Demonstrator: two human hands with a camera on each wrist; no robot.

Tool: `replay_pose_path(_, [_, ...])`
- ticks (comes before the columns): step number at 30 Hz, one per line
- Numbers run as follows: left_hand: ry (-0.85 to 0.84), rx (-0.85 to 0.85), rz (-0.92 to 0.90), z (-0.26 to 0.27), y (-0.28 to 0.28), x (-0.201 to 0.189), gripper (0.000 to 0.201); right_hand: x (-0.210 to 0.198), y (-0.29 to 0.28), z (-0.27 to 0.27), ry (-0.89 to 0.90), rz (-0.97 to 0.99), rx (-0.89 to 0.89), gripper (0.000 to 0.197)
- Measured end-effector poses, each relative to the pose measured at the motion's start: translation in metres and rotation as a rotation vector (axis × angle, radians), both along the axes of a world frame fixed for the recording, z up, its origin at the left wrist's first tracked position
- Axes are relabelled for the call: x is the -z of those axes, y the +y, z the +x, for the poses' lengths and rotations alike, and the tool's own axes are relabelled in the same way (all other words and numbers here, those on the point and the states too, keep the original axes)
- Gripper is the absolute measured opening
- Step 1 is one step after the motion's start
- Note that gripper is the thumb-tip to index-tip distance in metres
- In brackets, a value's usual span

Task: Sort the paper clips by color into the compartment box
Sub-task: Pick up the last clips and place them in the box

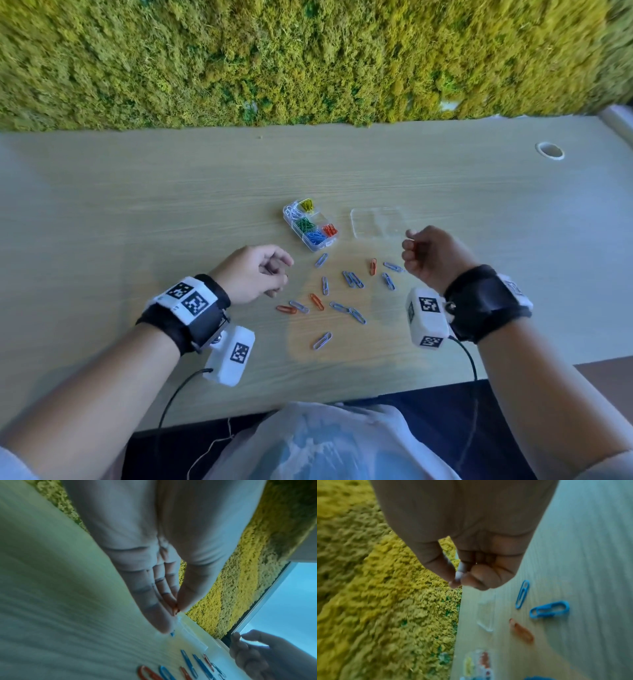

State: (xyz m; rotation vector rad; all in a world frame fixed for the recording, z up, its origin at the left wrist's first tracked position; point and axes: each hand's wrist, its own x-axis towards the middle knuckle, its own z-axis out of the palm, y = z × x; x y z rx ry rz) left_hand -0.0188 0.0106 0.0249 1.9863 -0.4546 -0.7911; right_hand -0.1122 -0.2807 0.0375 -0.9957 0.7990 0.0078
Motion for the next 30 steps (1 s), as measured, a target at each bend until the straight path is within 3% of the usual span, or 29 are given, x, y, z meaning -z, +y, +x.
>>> replay_pose_path(6, [0.11, -0.006, 0.095, -0.004, 0.0, 0.003, 0.03, 0.008, 0.009, -0.003, 0.202, -0.737, -0.482, 0.009])
replay_pose_path(8, [0.08, 0.01, 0.16, -0.004, 0.0, 0.002, 0.028, 0.009, 0.014, 0.002, 0.26, -0.946, -0.57, 0.007])
replay_pose_path(10, [-0.057, 0.069, 0.241, -0.006, 0.0, 0.0, 0.024, 0.008, 0.019, 0.011, 0.325, -1.13, -0.636, 0.013])
replay_pose_path(14, [-0.364, 0.282, 0.452, -0.013, 0.003, -0.002, 0.009, 0.011, 0.031, 0.028, 0.5, -1.365, -0.833, 0.032])
replay_pose_path(19, [-0.504, 0.4, 0.547, -0.018, -0.003, 0.001, 0.007, 0.021, 0.036, 0.038, 0.537, -1.492, -0.903, 0.043])
replay_pose_path(22, [-0.53, 0.403, 0.576, -0.02, -0.006, -0.001, 0.006, 0.017, 0.04, 0.04, 0.547, -1.466, -0.982, 0.044])
replay_pose_path(25, [-0.516, 0.391, 0.588, -0.021, -0.006, -0.001, 0.009, 0.008, 0.048, 0.038, 0.453, -1.358, -0.946, 0.03])
replay_pose_path(26, [-0.519, 0.383, 0.583, -0.021, -0.006, -0.001, 0.009, 0.006, 0.052, 0.037, 0.366, -1.226, -0.886, 0.023])
replay_pose_path(28, [-0.452, 0.33, 0.531, -0.02, -0.004, -0.001, 0.012, 0.002, 0.063, 0.033, 0.163, -0.752, -0.69, 0.02])
replay_pose_path(30, [-0.242, 0.193, 0.357, -0.018, -0.004, -0.002, 0.017, 0.0, 0.07, 0.029, -0.005, -0.228, -0.471, 0.021])
